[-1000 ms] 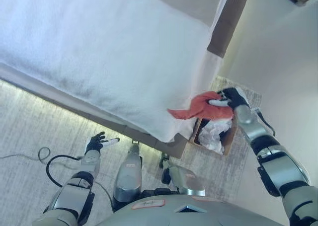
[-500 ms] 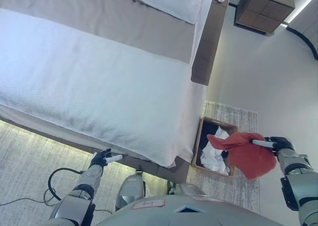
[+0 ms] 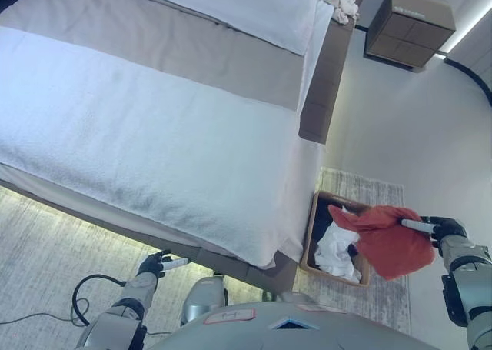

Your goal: Put the clothes on the bed into the basket.

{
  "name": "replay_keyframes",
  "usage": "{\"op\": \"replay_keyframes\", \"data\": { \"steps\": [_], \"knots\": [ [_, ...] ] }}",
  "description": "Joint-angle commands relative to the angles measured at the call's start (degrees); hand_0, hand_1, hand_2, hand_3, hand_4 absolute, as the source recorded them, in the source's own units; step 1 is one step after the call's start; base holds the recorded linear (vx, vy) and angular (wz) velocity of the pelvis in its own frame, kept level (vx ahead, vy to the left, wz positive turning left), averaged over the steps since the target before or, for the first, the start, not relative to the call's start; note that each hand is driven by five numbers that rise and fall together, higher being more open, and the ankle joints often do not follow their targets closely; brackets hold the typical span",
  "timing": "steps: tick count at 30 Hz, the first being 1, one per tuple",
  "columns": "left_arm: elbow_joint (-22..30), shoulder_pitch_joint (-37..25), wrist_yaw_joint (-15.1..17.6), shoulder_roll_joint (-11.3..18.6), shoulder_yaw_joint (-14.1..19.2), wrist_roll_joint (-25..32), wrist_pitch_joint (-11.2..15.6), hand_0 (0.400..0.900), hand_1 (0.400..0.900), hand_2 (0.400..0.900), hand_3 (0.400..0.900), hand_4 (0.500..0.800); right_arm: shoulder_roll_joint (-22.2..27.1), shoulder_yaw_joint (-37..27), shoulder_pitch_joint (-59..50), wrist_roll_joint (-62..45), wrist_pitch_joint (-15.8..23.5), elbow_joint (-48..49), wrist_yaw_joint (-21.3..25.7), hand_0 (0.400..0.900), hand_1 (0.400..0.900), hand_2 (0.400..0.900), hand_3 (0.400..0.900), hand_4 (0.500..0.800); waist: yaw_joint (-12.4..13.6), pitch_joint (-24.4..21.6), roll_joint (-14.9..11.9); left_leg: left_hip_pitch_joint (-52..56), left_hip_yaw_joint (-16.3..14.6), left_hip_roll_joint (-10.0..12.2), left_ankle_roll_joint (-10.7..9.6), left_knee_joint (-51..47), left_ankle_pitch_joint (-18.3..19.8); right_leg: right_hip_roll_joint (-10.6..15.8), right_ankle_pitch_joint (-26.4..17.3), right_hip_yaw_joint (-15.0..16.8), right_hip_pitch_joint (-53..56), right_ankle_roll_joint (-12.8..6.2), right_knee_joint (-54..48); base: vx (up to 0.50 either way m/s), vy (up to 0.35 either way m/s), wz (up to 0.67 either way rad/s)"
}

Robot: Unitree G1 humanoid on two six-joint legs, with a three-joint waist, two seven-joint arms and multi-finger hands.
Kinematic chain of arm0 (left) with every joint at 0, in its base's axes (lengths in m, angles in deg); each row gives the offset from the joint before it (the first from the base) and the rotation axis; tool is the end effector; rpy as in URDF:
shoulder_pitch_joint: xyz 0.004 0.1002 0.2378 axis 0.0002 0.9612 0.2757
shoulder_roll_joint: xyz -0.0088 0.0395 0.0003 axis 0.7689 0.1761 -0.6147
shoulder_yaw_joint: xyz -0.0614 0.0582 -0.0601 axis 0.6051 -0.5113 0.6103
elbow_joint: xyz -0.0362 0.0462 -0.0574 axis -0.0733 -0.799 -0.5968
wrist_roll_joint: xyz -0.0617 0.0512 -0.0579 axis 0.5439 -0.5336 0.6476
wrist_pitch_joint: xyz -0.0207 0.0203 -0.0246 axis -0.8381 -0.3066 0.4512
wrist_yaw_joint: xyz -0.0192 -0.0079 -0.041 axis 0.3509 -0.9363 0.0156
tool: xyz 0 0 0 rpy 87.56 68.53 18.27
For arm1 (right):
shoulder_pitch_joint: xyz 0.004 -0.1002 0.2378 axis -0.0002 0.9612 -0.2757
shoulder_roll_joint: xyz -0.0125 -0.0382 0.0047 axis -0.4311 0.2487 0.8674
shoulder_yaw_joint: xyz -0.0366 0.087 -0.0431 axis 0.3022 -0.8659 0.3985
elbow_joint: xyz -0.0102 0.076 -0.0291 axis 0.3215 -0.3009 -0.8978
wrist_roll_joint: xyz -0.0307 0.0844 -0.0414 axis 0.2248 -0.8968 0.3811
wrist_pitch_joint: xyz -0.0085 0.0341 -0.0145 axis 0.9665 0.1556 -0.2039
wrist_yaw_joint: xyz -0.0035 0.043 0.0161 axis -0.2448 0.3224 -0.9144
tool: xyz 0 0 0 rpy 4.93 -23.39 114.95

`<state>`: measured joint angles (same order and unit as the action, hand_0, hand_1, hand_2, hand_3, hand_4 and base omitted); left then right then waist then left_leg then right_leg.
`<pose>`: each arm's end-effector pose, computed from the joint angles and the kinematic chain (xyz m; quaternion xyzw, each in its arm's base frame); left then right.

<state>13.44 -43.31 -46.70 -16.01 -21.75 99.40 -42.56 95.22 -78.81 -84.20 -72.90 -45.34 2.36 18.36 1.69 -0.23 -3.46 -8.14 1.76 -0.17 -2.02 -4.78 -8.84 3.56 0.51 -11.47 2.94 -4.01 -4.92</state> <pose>0.0895 0.2511 -0.1032 0.1243 0.5476 0.0781 0.8238 0.1463 -0.3763 -0.0102 -0.2019 0.4836 -0.2541 0.8129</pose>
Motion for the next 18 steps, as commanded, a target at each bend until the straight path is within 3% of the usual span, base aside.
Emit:
{"op": "replay_keyframes", "data": {
  "steps": [1,18],
  "knots": [
    [-2.6,-1.4,0.0,-0.2,0.5,-1.7,1.0,0.900,0.900,0.900,0.900,0.800,4.6,1.9,-3.8,-2.4,1.0,-1.2,1.7,0.900,0.900,0.900,0.900,0.800,0.3,-2.9,-1.6,2.0,1.6,3.0,-2.0,-0.2,5.2,3.6,0.4,2.1,-1.4,-3.02,2.8,0.00,0.000,0.00],
    [-4.0,-1.0,0.1,-0.6,1.9,-1.5,0.7,0.900,0.900,0.900,0.900,0.800,1.6,3.3,-3.6,-1.5,0.8,2.6,1.7,0.900,0.900,0.900,0.900,0.800,-0.5,-3.7,-1.4,2.8,1.1,3.2,-1.9,-0.2,5.6,3.4,0.3,2.9,-0.9,-2.76,2.9,0.00,-0.002,-0.02]
  ]
}}
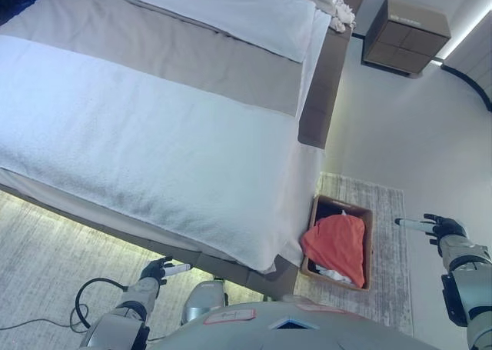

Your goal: Put the clothes on the bed into the basket.

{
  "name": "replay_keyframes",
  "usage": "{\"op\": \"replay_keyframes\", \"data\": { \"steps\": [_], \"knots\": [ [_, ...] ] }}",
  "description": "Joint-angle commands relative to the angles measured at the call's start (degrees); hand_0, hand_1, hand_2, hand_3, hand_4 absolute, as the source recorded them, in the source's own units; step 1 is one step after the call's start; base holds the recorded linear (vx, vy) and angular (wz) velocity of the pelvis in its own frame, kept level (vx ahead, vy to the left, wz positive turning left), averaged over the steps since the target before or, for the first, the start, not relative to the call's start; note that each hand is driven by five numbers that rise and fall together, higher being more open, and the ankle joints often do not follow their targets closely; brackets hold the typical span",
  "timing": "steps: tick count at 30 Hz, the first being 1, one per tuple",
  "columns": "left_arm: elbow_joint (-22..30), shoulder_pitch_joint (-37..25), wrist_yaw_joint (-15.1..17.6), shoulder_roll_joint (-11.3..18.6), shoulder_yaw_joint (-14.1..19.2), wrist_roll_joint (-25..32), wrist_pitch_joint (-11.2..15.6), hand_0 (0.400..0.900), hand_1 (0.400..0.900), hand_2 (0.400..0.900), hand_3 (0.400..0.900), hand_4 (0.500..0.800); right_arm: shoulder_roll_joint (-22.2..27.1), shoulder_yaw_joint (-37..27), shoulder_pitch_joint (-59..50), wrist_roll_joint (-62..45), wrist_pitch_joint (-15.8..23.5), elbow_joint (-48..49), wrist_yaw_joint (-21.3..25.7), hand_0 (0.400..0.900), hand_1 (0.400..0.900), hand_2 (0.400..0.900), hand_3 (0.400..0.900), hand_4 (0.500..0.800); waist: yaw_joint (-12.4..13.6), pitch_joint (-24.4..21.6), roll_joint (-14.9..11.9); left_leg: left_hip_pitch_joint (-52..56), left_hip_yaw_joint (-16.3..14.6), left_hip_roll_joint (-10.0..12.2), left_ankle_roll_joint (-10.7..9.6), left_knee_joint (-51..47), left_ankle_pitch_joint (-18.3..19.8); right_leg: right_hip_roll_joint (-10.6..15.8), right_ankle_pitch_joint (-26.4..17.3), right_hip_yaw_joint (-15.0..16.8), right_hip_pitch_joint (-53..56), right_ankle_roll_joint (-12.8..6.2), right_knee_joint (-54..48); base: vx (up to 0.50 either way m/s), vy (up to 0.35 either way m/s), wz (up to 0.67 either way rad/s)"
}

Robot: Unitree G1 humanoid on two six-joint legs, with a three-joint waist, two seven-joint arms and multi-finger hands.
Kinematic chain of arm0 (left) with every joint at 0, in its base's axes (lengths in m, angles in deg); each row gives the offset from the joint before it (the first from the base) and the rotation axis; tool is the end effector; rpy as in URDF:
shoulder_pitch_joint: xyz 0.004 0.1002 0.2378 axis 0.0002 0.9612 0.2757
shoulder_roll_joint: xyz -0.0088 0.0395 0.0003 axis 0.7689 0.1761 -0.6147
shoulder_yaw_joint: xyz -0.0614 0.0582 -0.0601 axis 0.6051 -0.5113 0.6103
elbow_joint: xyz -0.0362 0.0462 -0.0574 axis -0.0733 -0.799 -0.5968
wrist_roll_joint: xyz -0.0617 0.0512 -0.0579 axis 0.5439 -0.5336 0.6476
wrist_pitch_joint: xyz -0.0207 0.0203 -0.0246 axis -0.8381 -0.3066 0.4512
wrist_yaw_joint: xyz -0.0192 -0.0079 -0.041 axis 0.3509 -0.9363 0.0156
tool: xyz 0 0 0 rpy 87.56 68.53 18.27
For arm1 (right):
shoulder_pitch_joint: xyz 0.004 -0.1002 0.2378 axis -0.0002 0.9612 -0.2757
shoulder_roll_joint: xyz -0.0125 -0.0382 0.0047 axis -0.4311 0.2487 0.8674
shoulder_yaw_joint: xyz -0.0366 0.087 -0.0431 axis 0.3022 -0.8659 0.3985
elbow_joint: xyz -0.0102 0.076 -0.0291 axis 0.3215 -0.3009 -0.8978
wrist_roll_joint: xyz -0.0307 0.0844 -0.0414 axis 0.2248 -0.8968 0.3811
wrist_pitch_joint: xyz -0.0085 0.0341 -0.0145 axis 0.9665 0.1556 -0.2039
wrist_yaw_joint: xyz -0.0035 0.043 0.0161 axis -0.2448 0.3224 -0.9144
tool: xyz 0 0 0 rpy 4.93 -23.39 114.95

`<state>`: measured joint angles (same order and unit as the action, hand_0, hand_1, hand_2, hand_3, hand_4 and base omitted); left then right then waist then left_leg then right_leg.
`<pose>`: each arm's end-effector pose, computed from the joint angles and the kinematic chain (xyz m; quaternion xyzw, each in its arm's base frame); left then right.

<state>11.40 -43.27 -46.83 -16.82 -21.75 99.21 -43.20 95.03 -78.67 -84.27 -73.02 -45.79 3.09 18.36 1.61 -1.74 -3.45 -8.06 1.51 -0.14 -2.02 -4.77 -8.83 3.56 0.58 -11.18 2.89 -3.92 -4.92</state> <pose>0.0827 0.2482 -0.1064 0.1202 0.5671 0.0773 0.8111 0.1487 -0.3749 -0.0102 -0.2011 0.4819 -0.2513 0.8150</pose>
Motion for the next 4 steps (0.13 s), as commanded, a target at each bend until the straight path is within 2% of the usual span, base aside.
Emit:
{"op": "replay_keyframes", "data": {
  "steps": [1,4],
  "knots": [
    [-1.9,-1.0,0.2,0.1,1.9,-1.3,1.3,0.900,0.900,0.900,0.900,0.800,1.5,3.2,-3.6,-1.4,1.2,2.3,1.7,0.900,0.900,0.900,0.900,0.800,-0.4,-2.2,-1.3,2.7,1.3,3.1,-1.9,-0.2,5.6,3.4,0.2,2.7,-0.9,-2.85,2.9,-0.01,0.009,-0.04],
    [-1.5,-0.9,-0.2,-0.1,2.5,0.1,1.4,0.900,0.900,0.900,0.900,0.800,-0.2,3.3,-2.9,-1.4,1.6,5.0,2.3,0.900,0.900,0.900,0.900,0.800,-0.6,-2.3,-1.2,2.8,1.1,3.2,-1.9,-0.2,5.6,3.4,0.2,2.9,-1.0,-2.84,3.0,-0.01,0.007,-0.04]
  ]
}}
